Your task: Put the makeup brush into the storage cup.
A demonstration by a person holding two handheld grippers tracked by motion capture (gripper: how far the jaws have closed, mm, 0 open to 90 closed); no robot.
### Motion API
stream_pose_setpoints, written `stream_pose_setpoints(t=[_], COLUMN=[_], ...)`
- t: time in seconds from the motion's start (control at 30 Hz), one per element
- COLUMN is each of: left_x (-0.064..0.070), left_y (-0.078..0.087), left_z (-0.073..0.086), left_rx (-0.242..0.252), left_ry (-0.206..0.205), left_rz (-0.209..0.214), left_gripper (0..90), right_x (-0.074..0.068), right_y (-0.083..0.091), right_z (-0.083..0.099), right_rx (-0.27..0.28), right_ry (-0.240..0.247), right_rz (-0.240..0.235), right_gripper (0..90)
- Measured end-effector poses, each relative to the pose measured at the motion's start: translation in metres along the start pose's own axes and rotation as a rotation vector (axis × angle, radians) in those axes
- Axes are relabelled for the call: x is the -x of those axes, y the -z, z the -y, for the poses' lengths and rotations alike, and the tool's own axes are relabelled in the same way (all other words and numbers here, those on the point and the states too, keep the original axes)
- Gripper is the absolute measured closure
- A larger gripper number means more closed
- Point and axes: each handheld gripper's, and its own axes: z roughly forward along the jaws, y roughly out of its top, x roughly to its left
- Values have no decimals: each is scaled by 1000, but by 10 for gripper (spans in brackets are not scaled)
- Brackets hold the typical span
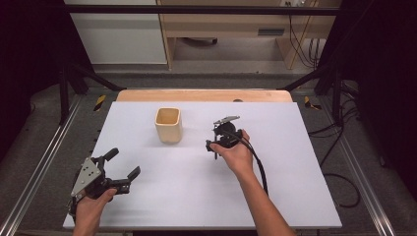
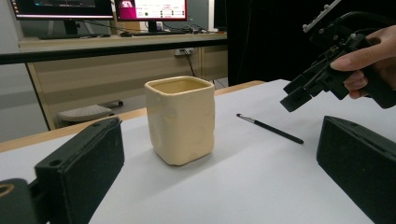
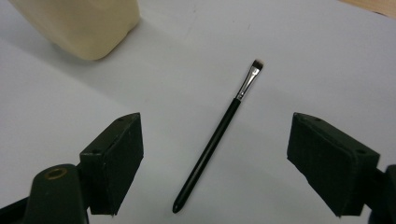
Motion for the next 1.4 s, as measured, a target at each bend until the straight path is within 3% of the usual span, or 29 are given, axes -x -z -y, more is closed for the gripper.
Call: stream_pose_setpoints(t=[0.27, 0.53, 0.97, 1.4], left_x=[0, 1, 2, 3], left_y=[0, -1, -2, -3], left_z=[0, 0, 0, 1], left_rx=[0, -4, -8, -12], left_ry=[-1, -6, -7, -8], left_rz=[1, 5, 8, 14], left_gripper=[6, 6, 7, 7], right_x=[-1, 2, 4, 1], right_y=[-9, -16, -32, -42], right_z=[1, 3, 2, 3], right_rx=[-22, -45, -62, -67], right_ry=[-10, -34, -100, -105], right_rz=[12, 25, 26, 38], right_gripper=[226, 384, 503, 602])
